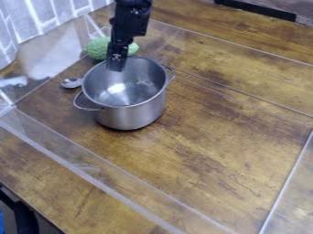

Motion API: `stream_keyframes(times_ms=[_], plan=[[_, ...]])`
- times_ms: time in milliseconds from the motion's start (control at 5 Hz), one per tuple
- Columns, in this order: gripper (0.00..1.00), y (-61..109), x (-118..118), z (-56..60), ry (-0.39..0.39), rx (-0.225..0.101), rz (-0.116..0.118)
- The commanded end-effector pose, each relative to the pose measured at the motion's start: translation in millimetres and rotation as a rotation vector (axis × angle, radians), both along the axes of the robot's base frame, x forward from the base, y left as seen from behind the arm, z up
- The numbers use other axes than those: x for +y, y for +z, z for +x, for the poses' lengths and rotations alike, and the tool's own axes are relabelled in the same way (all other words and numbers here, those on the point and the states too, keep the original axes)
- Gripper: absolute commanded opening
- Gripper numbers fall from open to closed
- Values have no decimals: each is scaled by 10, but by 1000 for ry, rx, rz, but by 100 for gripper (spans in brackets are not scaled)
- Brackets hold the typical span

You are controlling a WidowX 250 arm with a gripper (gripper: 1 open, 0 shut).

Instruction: Move the pink spoon to the right side of the table

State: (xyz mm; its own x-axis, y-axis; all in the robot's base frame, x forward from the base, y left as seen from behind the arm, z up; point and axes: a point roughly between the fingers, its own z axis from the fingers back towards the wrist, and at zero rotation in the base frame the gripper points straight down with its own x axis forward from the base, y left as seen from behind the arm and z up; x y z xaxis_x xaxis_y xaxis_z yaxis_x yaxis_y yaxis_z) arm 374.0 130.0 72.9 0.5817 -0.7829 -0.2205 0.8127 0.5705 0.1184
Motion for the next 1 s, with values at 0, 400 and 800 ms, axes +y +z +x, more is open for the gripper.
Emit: stream_keyframes(times_ms=[0, 400, 800], plan=[[0, 359, 235, 8, -15, -86, 15], [0, 179, 308, -12, 63, -85, -2], [100, 96, 339, 166, -12, -87, -15]])
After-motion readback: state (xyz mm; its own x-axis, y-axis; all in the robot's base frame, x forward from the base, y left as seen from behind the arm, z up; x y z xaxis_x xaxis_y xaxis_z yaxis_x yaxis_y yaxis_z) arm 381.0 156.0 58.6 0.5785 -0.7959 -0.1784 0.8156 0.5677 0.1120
